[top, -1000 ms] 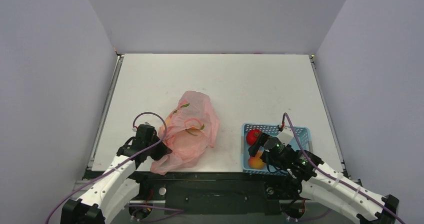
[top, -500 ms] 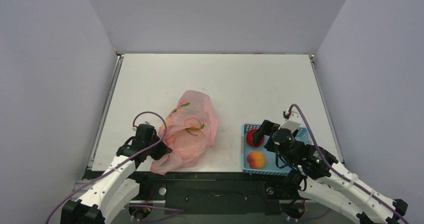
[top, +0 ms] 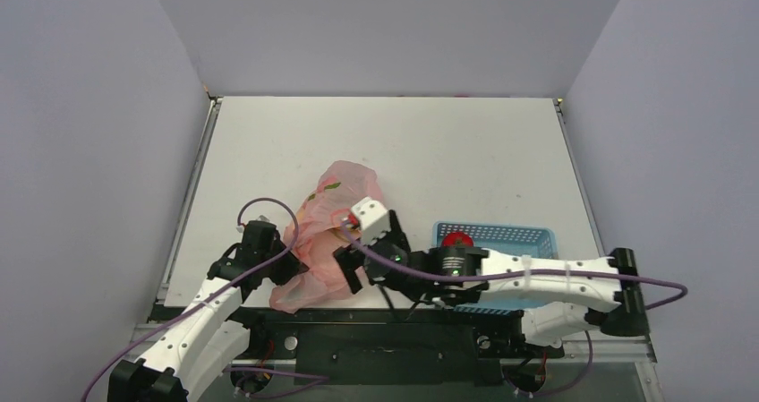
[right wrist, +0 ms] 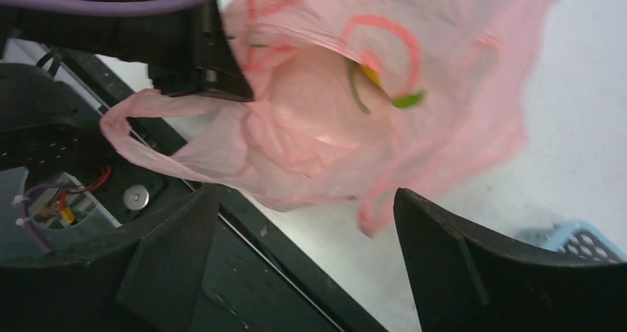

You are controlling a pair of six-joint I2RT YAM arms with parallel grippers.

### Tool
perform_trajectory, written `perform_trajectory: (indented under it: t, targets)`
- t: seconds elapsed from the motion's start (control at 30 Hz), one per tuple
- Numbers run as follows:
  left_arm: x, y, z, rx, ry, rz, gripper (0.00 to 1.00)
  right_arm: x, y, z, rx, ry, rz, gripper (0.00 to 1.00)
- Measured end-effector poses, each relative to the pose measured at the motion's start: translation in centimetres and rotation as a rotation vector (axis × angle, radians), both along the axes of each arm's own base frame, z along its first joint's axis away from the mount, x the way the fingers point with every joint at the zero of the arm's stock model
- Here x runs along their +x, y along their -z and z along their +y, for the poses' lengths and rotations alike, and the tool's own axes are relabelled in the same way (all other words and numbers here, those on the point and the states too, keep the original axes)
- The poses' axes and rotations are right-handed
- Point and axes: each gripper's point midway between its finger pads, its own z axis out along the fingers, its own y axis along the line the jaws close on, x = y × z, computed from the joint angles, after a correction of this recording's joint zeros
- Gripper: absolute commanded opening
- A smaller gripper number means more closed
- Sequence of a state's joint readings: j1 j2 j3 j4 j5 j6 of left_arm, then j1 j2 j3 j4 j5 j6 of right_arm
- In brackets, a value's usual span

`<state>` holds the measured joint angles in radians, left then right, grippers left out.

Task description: Take the fake fruits out of the plastic bag

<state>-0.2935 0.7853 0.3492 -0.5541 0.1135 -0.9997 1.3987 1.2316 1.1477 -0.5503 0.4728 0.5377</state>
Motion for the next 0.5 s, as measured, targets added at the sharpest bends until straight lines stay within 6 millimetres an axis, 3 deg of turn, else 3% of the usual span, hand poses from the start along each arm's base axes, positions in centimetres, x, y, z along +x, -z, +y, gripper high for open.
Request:
perform_trajectory:
  t: [0.13, 0.23, 0.4, 0.5]
  targets:
    - [0.0, -0.1, 0.0, -0.001, 0.004, 0.001, 0.0, -1.7, 0.6, 6.1, -0.111, -0.119, -0.084, 0.69]
    - [0.1, -0.5, -0.1, 0.001, 0.013, -0.004, 0.0, -1.3, 2.7, 9.0, -0.21, -0.143, -0.137, 0.66]
    - [0.2, -1.6, -0.2, 0.003, 0.026, -0.014, 0.0, 0.9, 7.4, 9.9, -0.392, -0.145, -0.177, 0.54]
    - [0.5, -2.7, -0.2, 0.005, 0.035, -0.038, 0.0, 2.6, 8.9, 9.6, -0.446, -0.135, -0.181, 0.51]
